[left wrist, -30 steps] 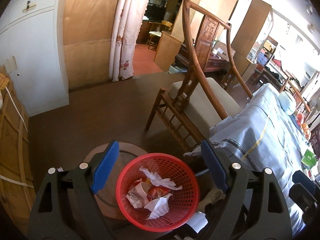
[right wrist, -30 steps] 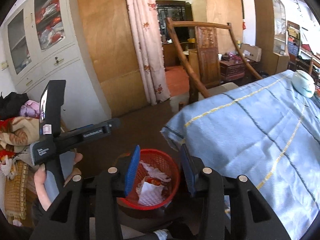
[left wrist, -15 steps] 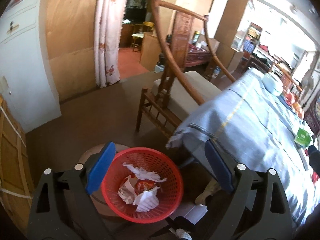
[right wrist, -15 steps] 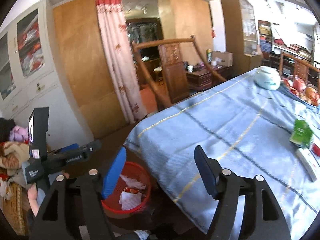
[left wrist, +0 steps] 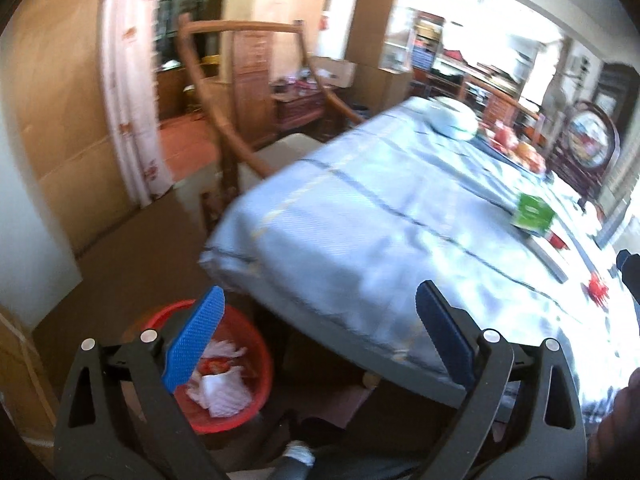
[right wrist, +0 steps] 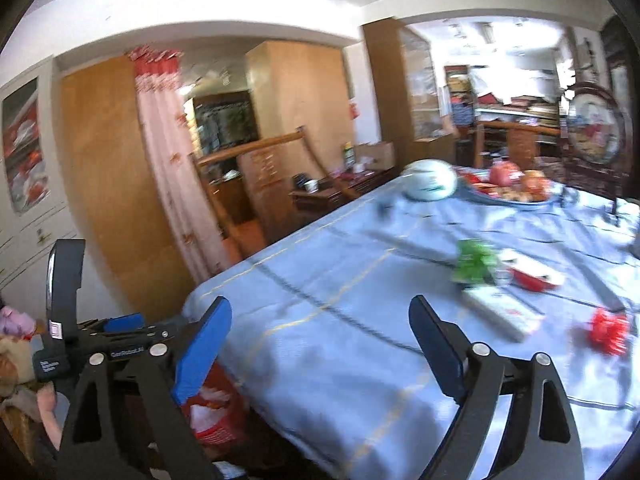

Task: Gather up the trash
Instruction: 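Return the left gripper to the table and grasp the green snack packet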

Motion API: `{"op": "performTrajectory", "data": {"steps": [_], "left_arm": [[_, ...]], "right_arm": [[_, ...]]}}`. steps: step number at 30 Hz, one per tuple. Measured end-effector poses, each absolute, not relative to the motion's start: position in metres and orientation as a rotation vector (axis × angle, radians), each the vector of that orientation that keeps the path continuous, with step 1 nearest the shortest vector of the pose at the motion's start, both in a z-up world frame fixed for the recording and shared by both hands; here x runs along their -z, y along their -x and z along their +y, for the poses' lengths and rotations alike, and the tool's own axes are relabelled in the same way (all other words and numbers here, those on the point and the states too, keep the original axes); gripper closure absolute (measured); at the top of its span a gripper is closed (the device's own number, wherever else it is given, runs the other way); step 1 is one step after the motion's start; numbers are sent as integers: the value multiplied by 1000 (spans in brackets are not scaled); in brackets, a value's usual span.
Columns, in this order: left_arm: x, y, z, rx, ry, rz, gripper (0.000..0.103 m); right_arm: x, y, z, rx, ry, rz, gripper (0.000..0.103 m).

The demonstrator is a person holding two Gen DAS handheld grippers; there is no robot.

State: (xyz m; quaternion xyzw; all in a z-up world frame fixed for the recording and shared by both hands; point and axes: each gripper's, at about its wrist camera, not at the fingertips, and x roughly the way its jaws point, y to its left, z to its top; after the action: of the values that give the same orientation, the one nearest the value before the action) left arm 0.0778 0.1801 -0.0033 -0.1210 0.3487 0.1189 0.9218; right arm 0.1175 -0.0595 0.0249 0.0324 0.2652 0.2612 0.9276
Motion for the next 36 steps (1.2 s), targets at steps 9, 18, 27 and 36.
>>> {"op": "performTrajectory", "data": {"steps": [9,18,27,36], "left_arm": [[-10,-143,76,-63,58,717,7],[-10,-223,-14,101,-30,740,7],[6,-305,-62,160,-25,808,7],[13,-340,-69,188,29,837,7]], "right_arm": [[-10,-129,-181,-246,-142,523,10],[17,-147,-265,-9,-184,542,10],[42,-176,-308,33,-282,595,9],[45,-185,-309,22,-309,605,9]]}}
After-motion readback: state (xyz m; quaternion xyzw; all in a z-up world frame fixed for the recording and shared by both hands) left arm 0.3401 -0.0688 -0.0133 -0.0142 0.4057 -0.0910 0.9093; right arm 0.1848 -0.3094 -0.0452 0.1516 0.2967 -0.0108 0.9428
